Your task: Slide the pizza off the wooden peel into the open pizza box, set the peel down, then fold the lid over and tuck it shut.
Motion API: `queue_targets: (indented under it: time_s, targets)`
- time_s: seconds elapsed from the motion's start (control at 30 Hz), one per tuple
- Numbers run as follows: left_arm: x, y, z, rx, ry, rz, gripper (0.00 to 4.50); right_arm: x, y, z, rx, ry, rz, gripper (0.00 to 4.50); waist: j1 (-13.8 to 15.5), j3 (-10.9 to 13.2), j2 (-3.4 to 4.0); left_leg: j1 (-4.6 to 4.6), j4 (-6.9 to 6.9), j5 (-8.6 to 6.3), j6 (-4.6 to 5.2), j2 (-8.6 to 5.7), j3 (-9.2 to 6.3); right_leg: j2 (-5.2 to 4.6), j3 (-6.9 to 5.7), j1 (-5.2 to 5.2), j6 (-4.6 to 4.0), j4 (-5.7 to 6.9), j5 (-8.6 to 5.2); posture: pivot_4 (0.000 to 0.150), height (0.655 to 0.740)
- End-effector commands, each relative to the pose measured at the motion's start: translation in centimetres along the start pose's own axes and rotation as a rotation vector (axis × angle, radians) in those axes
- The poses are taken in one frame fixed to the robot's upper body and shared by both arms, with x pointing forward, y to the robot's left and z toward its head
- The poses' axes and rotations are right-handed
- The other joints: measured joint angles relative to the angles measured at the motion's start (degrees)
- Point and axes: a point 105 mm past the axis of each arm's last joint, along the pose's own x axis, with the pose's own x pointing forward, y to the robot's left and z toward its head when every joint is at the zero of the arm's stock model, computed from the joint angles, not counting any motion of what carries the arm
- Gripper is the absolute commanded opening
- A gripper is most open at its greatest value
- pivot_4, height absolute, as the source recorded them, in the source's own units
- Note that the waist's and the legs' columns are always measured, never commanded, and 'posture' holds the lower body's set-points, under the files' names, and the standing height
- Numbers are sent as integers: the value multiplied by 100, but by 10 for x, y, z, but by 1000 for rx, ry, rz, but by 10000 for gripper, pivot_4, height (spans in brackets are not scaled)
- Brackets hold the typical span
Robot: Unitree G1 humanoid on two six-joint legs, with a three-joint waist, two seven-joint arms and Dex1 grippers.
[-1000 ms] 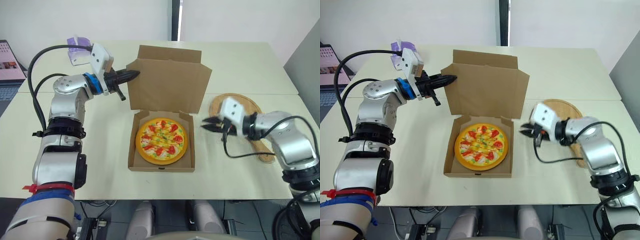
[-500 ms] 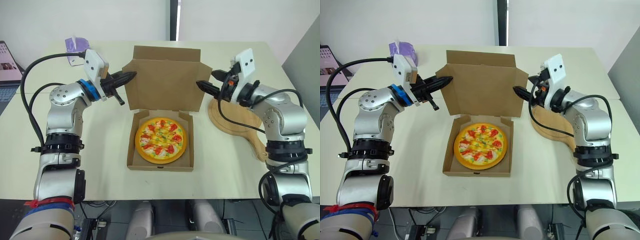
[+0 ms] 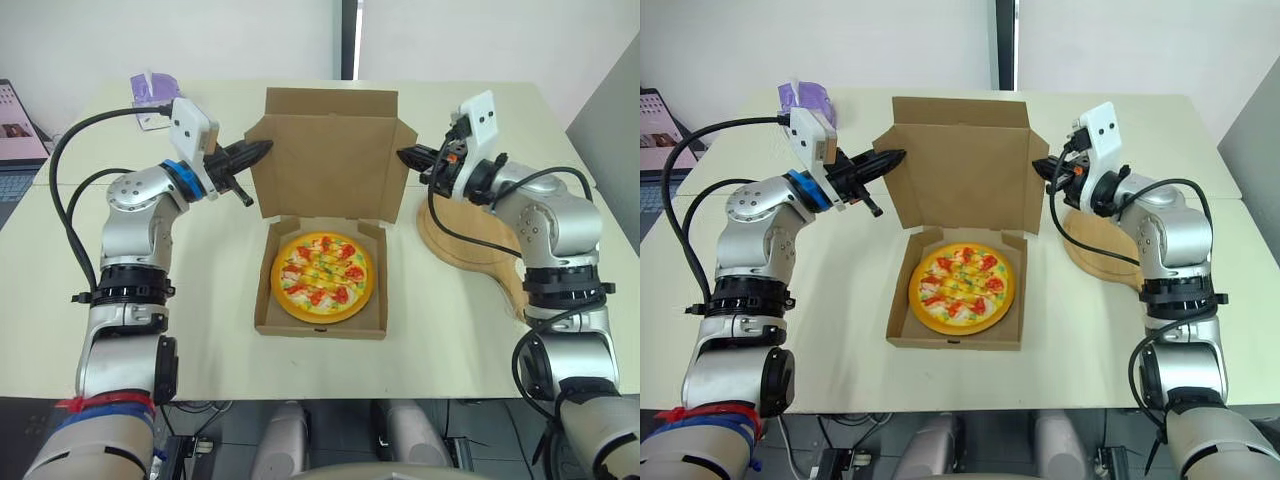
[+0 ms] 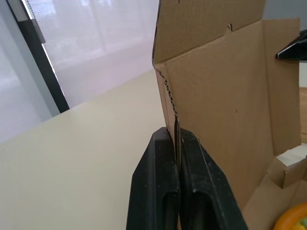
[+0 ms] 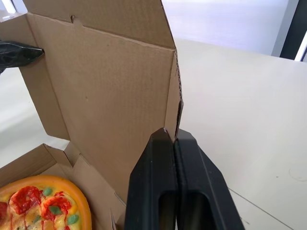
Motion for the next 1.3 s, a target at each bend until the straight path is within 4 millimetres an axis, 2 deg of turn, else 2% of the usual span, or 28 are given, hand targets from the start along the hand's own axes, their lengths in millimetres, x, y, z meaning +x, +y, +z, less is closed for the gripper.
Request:
queue_targets:
  time_s: [0.03, 0.2, 0.3, 0.4, 0.53, 0.7, 0.87, 1.0, 1.3]
  targets:
    - [12, 11, 20, 40, -48, 45, 0, 4, -4, 23, -66, -60, -18, 258, 0, 0, 0, 0, 1, 0, 0, -1, 1, 0, 0, 0, 0, 1, 0, 1500, 7400]
    - [31, 20, 30, 58, -47, 80, 0, 5, -24, 34, -118, -79, -82, 258, -1, 0, 0, -10, -1, 0, 0, -2, 2, 0, 0, -9, 0, -3, 0, 1500, 7400]
    - [37, 21, 38, 56, -57, 88, 0, 4, -26, 38, -140, -96, -86, 258, -12, 0, 0, -66, 18, 6, -10, -4, 5, -1, 3, -67, 1, 18, 3, 1500, 7400]
    - [36, 17, 43, 40, -71, 91, 0, -1, -14, 41, -176, -124, -73, 258, -14, 0, 0, -62, 14, 12, -22, -17, 5, -20, 4, -84, 0, 65, 3, 1500, 7400]
    - [24, 1, 45, -33, -102, 123, 0, -9, 1, 37, -184, -175, -149, 258, -80, -1, 1, -69, -1, 12, -22, -12, 0, -19, 5, -97, 0, 79, 3, 1500, 7400]
    - [8, -15, 49, -67, -102, 146, 0, -17, 26, 36, -217, -209, -164, 258, -93, 0, 1, -75, 14, 13, -24, -12, 0, -21, 12, -104, 0, 83, 3, 1500, 7400]
    - [-4, -22, 51, -127, -89, 148, 0, -21, 37, 41, -159, -226, -166, 258, -90, 0, 1, -66, 47, 12, -21, -5, -5, -5, 10, -79, 0, 81, 2, 1500, 7400]
    - [-12, -30, 46, -176, -85, 136, 0, -23, 53, 33, -99, -207, -142, 258, -85, -1, 1, -60, 73, 12, -20, -1, -14, 6, 9, -60, 0, 82, 2, 1500, 7400]
    - [-16, -36, 34, -228, -71, 159, 0, -22, 62, 17, -33, -174, -162, 258, -11, -1, 1, -61, 76, 12, -20, -2, -14, 6, 12, -59, 0, 82, 2, 1500, 7400]
